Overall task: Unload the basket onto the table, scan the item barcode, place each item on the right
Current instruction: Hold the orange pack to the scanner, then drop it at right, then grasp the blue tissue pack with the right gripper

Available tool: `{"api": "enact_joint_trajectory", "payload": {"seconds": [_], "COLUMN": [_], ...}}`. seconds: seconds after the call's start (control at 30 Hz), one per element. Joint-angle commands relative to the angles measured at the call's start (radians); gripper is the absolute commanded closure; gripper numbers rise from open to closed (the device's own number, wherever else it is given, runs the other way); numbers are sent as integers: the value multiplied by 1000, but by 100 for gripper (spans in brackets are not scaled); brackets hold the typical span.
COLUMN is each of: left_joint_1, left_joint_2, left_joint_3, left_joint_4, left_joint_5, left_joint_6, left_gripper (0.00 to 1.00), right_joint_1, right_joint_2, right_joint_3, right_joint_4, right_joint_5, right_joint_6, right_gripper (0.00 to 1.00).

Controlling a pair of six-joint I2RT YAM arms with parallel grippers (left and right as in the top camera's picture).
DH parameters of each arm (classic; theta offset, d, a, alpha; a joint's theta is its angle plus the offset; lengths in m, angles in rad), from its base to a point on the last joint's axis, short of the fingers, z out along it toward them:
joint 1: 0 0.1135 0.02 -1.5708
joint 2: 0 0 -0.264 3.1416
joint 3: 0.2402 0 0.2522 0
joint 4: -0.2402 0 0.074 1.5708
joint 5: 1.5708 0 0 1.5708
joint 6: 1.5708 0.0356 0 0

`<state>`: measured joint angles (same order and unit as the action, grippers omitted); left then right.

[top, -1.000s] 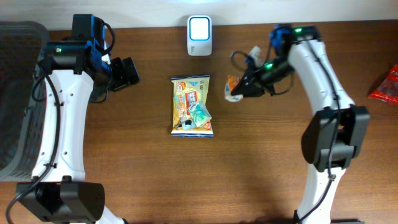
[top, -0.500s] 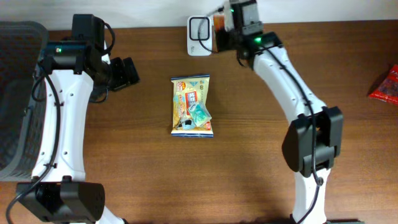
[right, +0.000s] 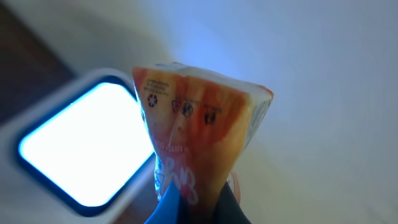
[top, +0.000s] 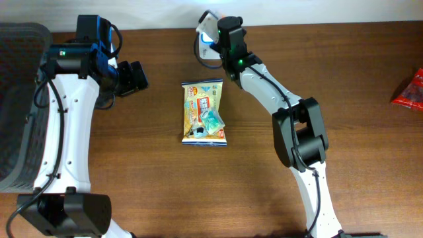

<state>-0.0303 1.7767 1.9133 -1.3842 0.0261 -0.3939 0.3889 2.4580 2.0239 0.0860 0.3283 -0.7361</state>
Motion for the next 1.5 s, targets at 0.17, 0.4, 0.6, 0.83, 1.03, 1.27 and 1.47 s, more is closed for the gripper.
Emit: {"api": "enact_joint_trajectory", "payload": {"seconds": [0.17, 0.4, 0.6, 0.83, 1.03, 1.27, 1.47], "left_joint_1": [1, 1, 1, 1, 1, 1, 1], "left_joint_2": [-3, -3, -3, -3, -3, -3, -3], "left_joint_3": [2, 2, 2, 2, 2, 2, 2], "left_joint_4": [2, 2, 2, 2, 2, 2, 2], "left_joint_5": [4, 4, 4, 4, 4, 4, 4], "left_joint_6": [-10, -10, -10, -10, -10, -10, -10], "left_gripper": [1, 1, 1, 1, 1, 1, 1], "right_joint_1": [-407, -1016, -1066, -742, -81, 103, 104], "right_joint_2": [-191, -173, -199, -521, -444, -435, -326], "right_joint_3": [29, -54, -63, -59, -317, -416, -417], "right_joint_4": [-585, -871, -913, -1114, -1249, -895, -860], "right_joint_5": [118, -302, -295, -860, -712, -552, -613], "right_joint_6": [621, 801, 877, 977, 541, 558, 779], "right_gripper": [96, 84, 1, 1, 1, 1, 49]}}
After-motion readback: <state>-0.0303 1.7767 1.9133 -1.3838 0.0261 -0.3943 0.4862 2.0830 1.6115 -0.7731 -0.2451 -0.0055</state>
